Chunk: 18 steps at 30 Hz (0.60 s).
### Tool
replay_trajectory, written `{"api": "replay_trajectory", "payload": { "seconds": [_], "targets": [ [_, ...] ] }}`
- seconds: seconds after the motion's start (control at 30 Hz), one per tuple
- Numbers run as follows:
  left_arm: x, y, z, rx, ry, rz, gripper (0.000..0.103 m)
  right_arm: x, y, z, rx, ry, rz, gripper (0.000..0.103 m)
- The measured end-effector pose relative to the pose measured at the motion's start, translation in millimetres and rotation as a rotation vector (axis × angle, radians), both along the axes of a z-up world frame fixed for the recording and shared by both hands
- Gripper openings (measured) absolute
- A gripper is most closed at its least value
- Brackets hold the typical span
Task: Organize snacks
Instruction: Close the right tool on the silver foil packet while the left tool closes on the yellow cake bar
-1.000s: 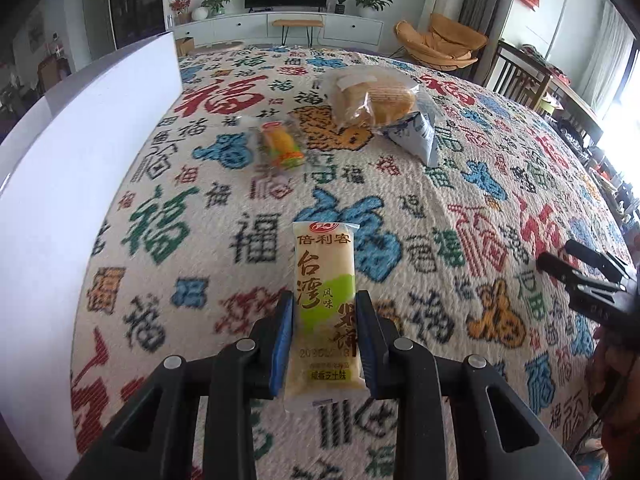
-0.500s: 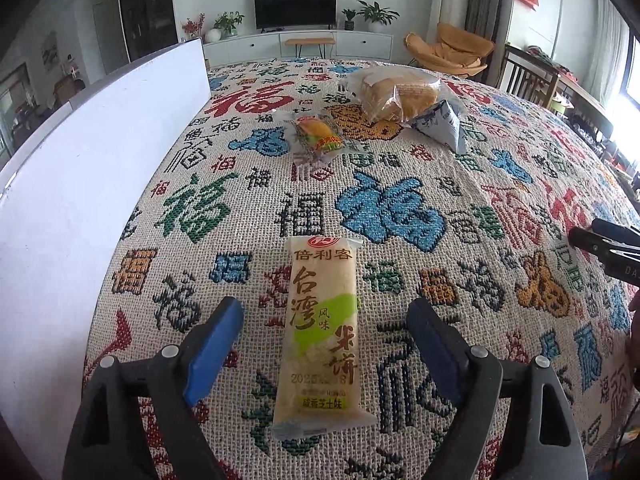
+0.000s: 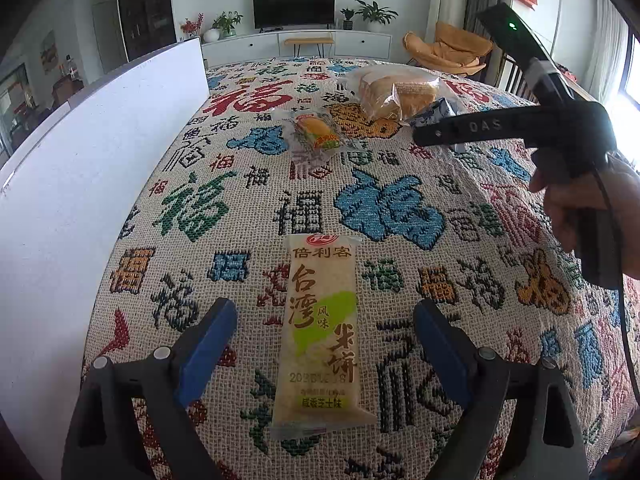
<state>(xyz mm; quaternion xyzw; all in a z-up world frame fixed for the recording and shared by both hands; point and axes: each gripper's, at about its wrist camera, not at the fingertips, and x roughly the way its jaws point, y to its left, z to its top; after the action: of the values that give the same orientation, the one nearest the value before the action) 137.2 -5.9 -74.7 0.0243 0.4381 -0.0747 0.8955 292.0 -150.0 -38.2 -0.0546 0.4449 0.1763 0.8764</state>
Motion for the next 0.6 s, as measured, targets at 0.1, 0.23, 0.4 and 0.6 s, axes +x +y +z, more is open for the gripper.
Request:
{"api": "replay_trajectory", "payload": {
  "seconds": [0.1,0.23,0.4,0.6],
  "targets": [
    [0,0,0,0.000,0.000,0.000,0.090,9,8,0,0.018,-0.007,0.007,0.036],
    [-5,4,2,-0.019,-0.011,0.005,0.088,-5,-4,13,0.081,-0.019,-0.009,0.036],
    [-12,14,8,-0.106,-0.027,0.002,0.029,-59,-29,34,0.141,-0.039,0.031,0.036],
    [-26,33,23,-0.301,-0.063,-0.012,0.029,-122,-68,35,0.219,-0.020,0.002,0.036]
  ]
}}
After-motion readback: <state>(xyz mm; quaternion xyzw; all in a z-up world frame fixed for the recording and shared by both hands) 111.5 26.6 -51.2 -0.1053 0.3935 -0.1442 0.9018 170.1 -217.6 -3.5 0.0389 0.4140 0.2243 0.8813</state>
